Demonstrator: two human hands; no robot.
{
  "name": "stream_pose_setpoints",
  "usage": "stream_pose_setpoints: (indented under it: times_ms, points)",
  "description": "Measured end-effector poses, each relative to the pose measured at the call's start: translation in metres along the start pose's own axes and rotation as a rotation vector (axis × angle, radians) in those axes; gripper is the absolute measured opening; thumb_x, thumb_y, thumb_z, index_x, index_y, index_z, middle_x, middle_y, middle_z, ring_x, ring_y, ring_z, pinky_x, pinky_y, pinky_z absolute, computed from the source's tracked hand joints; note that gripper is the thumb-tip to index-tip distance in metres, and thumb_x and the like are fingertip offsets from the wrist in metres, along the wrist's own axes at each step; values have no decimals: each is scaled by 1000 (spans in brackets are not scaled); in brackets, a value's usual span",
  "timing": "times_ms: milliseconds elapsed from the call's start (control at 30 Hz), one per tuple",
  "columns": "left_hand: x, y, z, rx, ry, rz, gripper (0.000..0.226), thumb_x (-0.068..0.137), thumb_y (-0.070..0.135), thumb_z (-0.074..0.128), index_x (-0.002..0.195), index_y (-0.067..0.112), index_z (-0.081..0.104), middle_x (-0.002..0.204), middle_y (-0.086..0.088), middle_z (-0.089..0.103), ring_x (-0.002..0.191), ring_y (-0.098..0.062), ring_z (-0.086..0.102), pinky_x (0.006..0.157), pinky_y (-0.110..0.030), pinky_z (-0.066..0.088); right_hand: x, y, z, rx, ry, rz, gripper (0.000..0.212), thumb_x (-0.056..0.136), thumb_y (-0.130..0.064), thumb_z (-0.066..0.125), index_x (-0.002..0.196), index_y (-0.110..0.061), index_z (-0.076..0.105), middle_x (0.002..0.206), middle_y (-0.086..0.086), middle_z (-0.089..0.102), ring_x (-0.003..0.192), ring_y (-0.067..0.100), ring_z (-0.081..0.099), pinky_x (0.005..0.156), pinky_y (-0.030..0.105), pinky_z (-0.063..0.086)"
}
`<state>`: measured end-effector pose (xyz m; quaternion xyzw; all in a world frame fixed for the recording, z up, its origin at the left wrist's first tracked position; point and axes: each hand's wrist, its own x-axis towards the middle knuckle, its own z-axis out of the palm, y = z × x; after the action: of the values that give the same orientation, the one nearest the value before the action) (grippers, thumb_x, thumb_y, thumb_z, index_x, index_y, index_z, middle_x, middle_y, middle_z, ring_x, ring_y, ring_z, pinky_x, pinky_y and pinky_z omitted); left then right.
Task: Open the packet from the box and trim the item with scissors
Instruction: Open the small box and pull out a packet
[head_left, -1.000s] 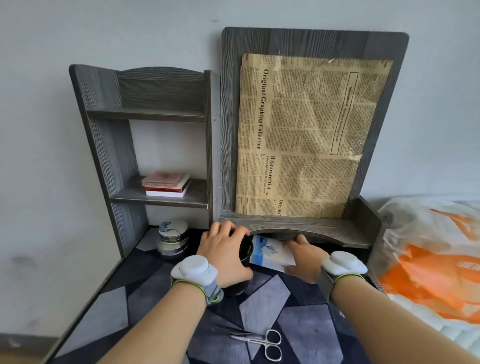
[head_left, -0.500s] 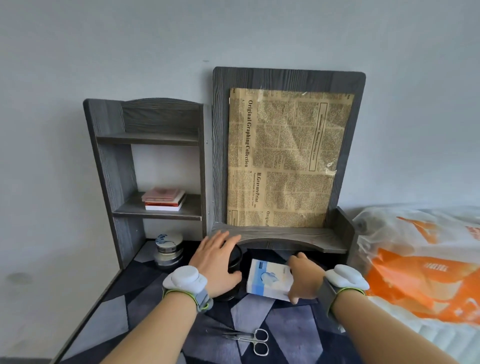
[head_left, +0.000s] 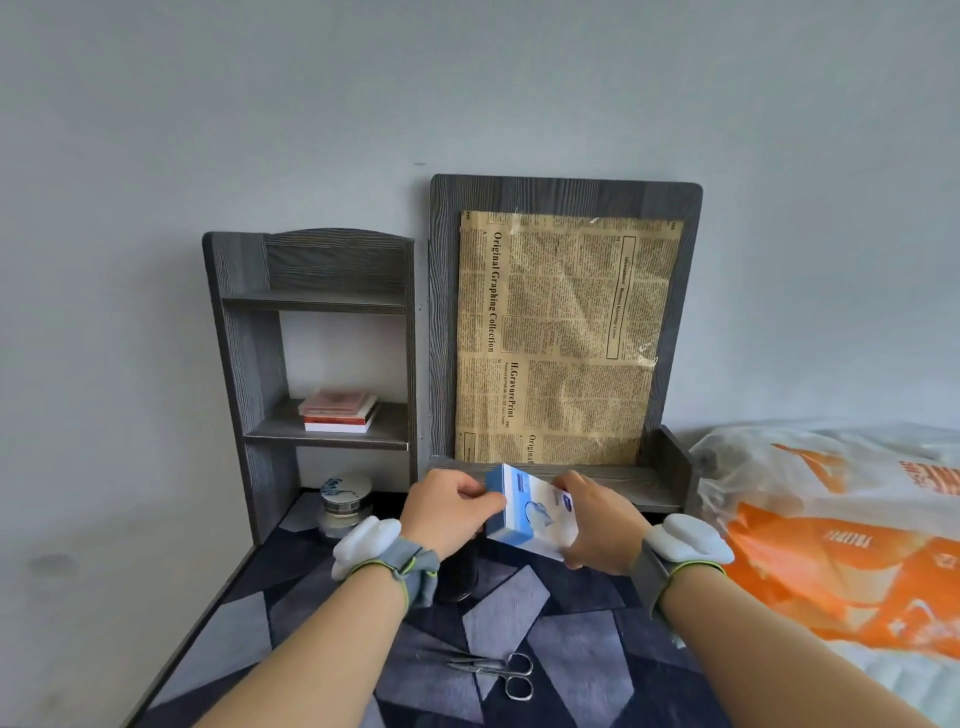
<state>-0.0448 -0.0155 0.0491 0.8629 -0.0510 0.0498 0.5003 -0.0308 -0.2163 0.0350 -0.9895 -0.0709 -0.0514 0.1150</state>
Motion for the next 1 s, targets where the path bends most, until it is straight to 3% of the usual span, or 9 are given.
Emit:
stream_pose_setpoints:
  times_ms: [167, 467, 633, 800, 1000]
  points:
    - [-2, 3, -2, -61, -17, -21, 15, 74, 23, 67, 76, 10, 74, 69, -11, 73, 62, -20, 70, 71, -38, 61, -4, 1, -3, -40, 13, -41, 78, 59, -26, 77, 127, -23, 38, 126, -2, 54, 106, 22, 57, 82, 35, 51]
    - [-1, 3, 1, -38, -30, -66, 26, 67, 31, 67, 71, 6, 75, 68, -11, 74, 69, -25, 73, 72, -38, 61, -6, -2, -5, -99, 51, -98, 70, 69, -22, 71, 129, -22, 35, 126, 0, 49, 106, 24, 58, 82, 36, 52]
    - [-1, 7, 8, -43, -127, -98, 23, 68, 23, 68, 88, 12, 65, 86, -9, 72, 80, -25, 72, 73, -41, 61, -9, 0, -1, -166, 55, -172, 79, 69, -30, 71, 135, -28, 28, 123, 1, 47, 113, 24, 50, 85, 35, 50]
    - [-11, 8, 22, 107, -120, -59, 52, 58, 38, 56, 105, 16, 58, 97, -5, 68, 90, -24, 67, 80, -40, 58, -9, -1, -2, -181, 48, -211, 81, 65, -39, 71, 134, -25, 31, 126, 2, 46, 114, 27, 50, 87, 37, 50]
    - [-11, 4, 33, 209, -100, -40, 37, 84, 29, 51, 116, 11, 51, 113, -11, 61, 102, -31, 60, 87, -41, 53, -12, -1, -3, -230, 38, -249, 83, 64, -48, 71, 133, -26, 31, 127, 4, 51, 109, 29, 56, 86, 38, 51]
